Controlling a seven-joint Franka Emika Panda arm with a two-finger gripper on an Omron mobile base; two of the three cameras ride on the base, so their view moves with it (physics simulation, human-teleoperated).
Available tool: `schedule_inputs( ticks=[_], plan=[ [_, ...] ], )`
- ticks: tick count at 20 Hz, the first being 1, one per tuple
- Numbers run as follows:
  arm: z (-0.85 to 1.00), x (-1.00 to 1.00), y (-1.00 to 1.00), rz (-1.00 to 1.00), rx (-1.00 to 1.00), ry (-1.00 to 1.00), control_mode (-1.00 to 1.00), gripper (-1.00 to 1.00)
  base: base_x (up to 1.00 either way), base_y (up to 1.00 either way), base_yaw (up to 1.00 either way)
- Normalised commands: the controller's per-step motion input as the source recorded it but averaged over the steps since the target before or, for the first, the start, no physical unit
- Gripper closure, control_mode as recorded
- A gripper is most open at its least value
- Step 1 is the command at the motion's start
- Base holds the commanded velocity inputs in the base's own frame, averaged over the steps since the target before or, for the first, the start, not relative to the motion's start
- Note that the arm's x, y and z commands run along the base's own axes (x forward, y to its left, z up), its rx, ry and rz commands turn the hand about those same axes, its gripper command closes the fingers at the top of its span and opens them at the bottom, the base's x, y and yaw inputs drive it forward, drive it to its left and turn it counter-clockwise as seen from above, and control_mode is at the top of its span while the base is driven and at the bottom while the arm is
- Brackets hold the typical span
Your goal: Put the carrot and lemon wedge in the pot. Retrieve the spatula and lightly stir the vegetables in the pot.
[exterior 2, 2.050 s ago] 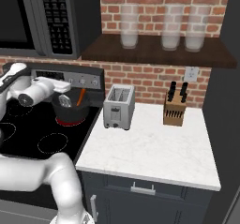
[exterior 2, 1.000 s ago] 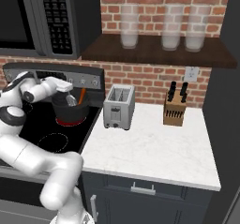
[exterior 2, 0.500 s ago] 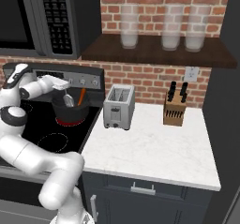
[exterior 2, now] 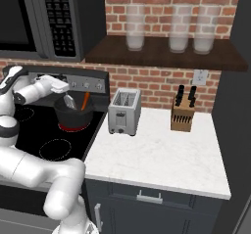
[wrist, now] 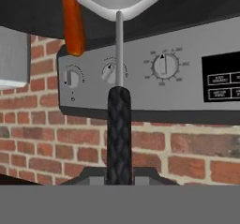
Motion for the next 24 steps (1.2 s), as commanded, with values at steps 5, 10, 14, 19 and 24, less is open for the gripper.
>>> schedule_inputs(
  ticks=[5,10,14,19,24],
  plan=[
    [0.02,0.01,0.0,-0.13,-0.02,0.0,-1.0,1.0,0.0,0.0,0.0],
    [0.0,0.0,0.03,-0.13,-0.06,0.0,-1.0,1.0,0.0,0.0,0.0],
    [0.0,0.0,0.04,-0.12,-0.06,0.0,-1.0,1.0,0.0,0.0,0.0],
    [0.0,-0.06,0.01,-0.15,-0.09,0.0,-1.0,1.0,0.0,0.0,0.0],
    [-0.01,0.03,0.06,-0.11,-0.1,0.0,-1.0,1.0,0.0,0.0,0.0]
  ],
)
